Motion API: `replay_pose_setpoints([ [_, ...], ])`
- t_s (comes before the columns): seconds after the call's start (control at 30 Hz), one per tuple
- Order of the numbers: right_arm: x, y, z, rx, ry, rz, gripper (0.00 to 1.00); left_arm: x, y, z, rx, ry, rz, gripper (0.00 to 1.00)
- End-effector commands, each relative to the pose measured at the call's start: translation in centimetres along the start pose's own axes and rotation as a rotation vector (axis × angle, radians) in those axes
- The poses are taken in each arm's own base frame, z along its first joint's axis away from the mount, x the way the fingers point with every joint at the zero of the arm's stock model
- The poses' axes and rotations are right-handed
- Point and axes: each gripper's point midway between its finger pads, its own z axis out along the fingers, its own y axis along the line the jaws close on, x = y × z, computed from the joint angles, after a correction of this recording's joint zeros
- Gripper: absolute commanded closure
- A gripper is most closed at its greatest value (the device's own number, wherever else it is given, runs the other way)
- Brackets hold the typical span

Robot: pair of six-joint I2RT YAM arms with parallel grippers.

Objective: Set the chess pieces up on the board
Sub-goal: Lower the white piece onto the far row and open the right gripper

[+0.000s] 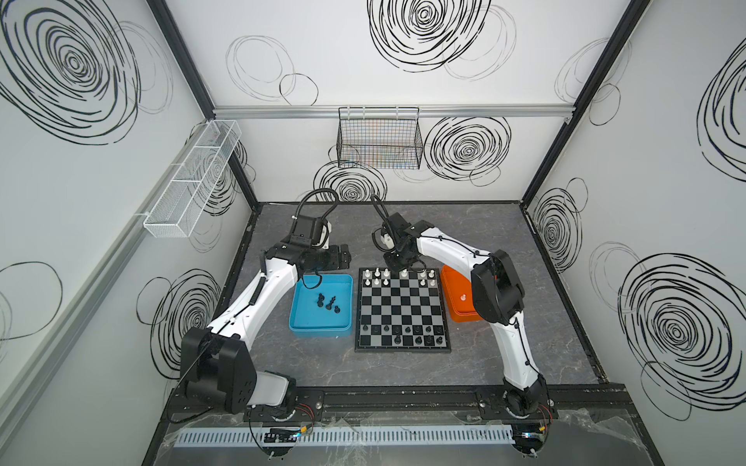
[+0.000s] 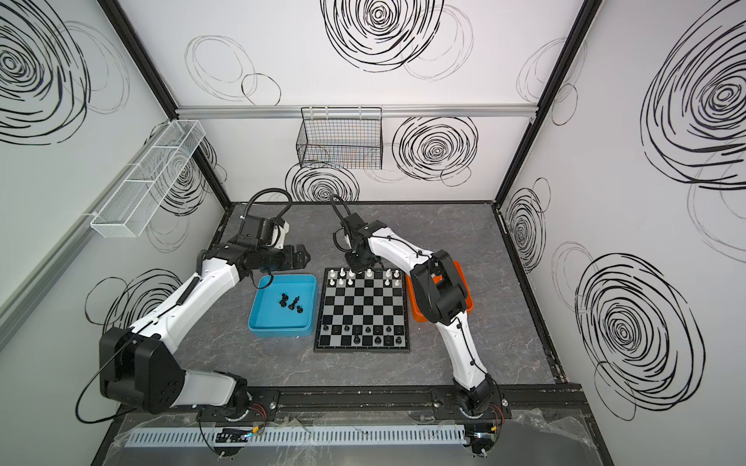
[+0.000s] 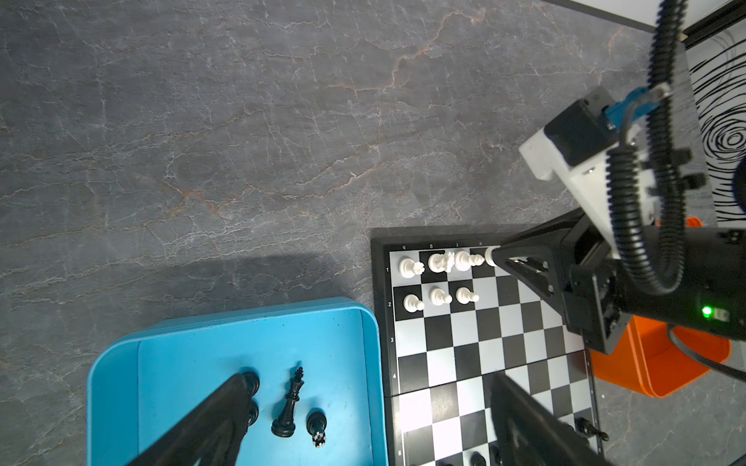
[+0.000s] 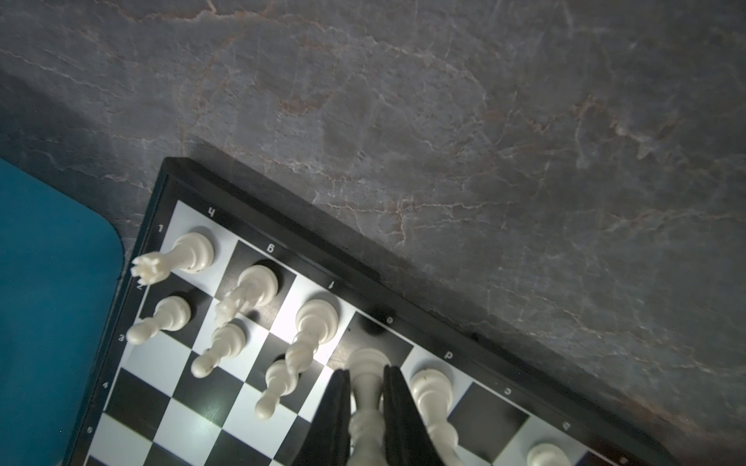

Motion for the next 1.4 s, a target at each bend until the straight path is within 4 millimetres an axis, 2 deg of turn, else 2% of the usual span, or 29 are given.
replay_pose_setpoints([
  [0.0, 1.1, 0.1, 1.2, 0.004, 0.043, -0.020, 0.83, -0.7, 0.0, -0.4, 0.015, -0.037, 0.008, 0.04],
  [0.63, 1.7, -0.2, 2.4, 0.014, 0.084, -0.027, 0.82, -0.6, 0.0, 0.5, 0.023, -0.019, 0.003, 0.04],
  [1.37, 0.7, 0.2, 0.7, 0.000, 0.045, -0.031, 0.75, -0.7, -0.1, 0.2, 0.029, -0.026, -0.014, 0.04],
])
